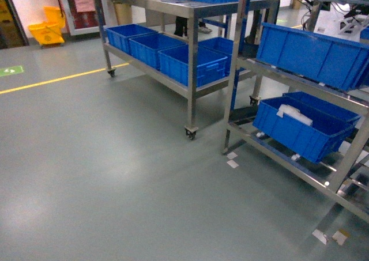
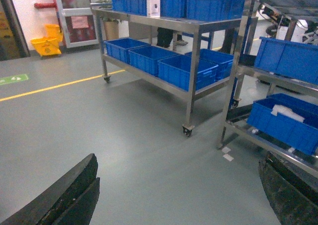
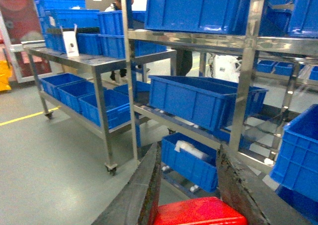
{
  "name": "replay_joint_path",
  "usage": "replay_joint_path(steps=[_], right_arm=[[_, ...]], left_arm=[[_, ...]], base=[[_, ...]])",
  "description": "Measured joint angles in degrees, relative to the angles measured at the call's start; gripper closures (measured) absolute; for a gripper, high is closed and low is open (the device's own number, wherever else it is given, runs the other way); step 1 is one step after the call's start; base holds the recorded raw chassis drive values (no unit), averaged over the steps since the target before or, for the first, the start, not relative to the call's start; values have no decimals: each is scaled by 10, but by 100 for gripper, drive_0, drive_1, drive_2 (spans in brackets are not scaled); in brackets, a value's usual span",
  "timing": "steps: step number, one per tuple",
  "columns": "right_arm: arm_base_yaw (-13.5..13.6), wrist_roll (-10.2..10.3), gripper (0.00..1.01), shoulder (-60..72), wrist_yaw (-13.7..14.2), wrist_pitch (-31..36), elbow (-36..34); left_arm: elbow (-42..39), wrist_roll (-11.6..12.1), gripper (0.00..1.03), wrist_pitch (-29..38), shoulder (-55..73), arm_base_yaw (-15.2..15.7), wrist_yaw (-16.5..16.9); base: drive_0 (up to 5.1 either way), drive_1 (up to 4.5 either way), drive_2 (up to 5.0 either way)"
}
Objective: Pick red block from blue box to shelf
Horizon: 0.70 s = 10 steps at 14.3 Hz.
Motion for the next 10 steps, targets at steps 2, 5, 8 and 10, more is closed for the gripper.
replay_joint_path(steps=[2, 5, 8, 10], right_arm=[[0, 0, 73, 0, 1, 0, 0], [0, 0, 73, 1, 0, 0, 0], [0, 0, 73, 1, -2, 0, 0], [0, 0, 73, 1, -2, 0, 0]], left_arm=[[0, 0, 5, 0, 0, -1, 0], [0, 0, 5, 0, 0, -1, 0], [0, 0, 5, 1, 0, 0, -1], [0, 0, 5, 1, 0, 0, -1]], base=[[-100, 307, -508], [-100, 307, -508], [-100, 307, -508], [-100, 307, -508]])
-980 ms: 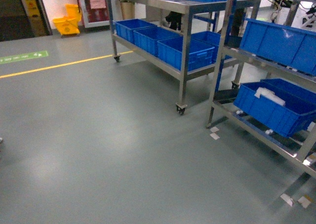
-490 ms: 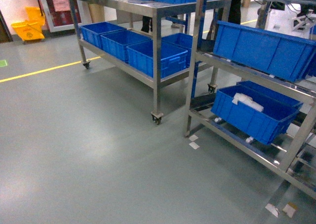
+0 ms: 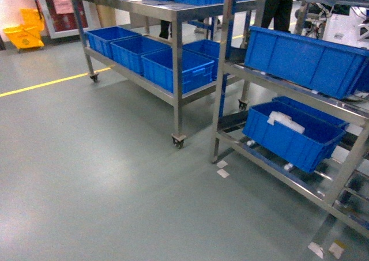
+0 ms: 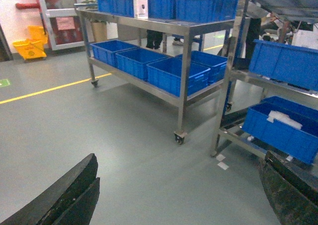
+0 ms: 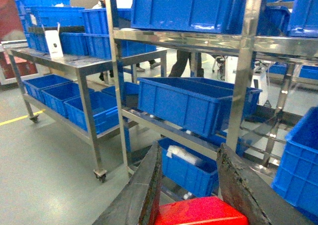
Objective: Pick red block from blue box to shelf
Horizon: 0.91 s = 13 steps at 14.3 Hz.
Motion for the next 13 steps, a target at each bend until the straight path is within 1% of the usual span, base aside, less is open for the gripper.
replay_joint_path(steps=[3, 13], right_arm=[[0, 0, 73, 0, 0, 0, 0], [0, 0, 73, -1, 0, 0, 0]], left_arm=[[0, 0, 5, 0, 0, 0, 0], [0, 0, 5, 0, 0, 0, 0]], base=[[-100, 307, -508], [-184, -184, -184]])
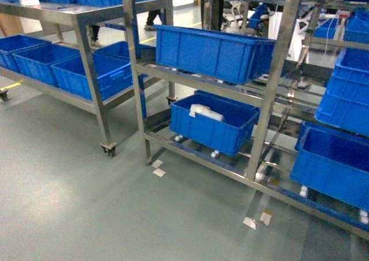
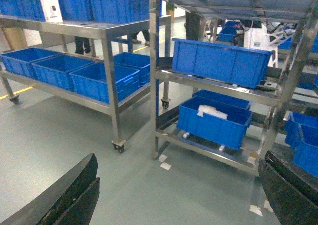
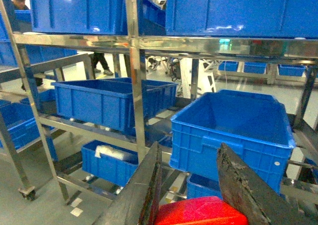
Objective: Pick red block from blue box to shelf
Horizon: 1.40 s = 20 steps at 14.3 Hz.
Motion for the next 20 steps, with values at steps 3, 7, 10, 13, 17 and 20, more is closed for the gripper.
replay_joint_path(steps=[3, 7, 10, 13, 17, 20], right_arm=[[0, 0, 73, 0, 0, 0, 0], [0, 0, 73, 0, 0, 0, 0], [0, 0, 73, 0, 0, 0, 0], [0, 0, 73, 0, 0, 0, 0], [0, 0, 73, 0, 0, 0, 0], [0, 0, 73, 0, 2, 0, 0]], left_arm=[[0, 0, 5, 0, 0, 0, 0], [0, 0, 5, 0, 0, 0, 0], [0, 0, 5, 0, 0, 0, 0], [0, 0, 5, 0, 0, 0, 0], [0, 0, 5, 0, 0, 0, 0], [0, 0, 5, 0, 0, 0, 0]], base=[[-175, -175, -175], [-175, -175, -175], [-175, -175, -175], [-175, -175, -175], [-175, -175, -175], [-116, -116, -116]])
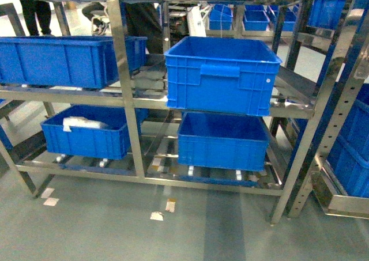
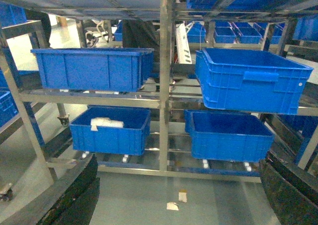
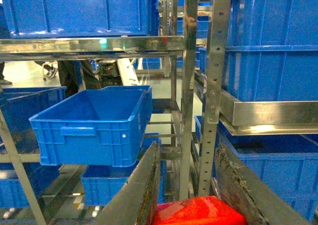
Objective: Pick red block from blue box to shelf
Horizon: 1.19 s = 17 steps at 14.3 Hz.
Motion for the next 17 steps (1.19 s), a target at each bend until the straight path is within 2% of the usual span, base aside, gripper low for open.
replay_joint_path(steps=[2, 6, 17], right_arm=[[0, 0, 73, 0, 0, 0, 0], [0, 0, 73, 0, 0, 0, 0], [0, 0, 73, 2, 0, 0, 0]], left_arm=[[0, 0, 5, 0, 0, 0, 0], [0, 0, 5, 0, 0, 0, 0], [0, 0, 5, 0, 0, 0, 0]], base=[[0, 0, 0], [5, 266, -256], [9, 418, -400]])
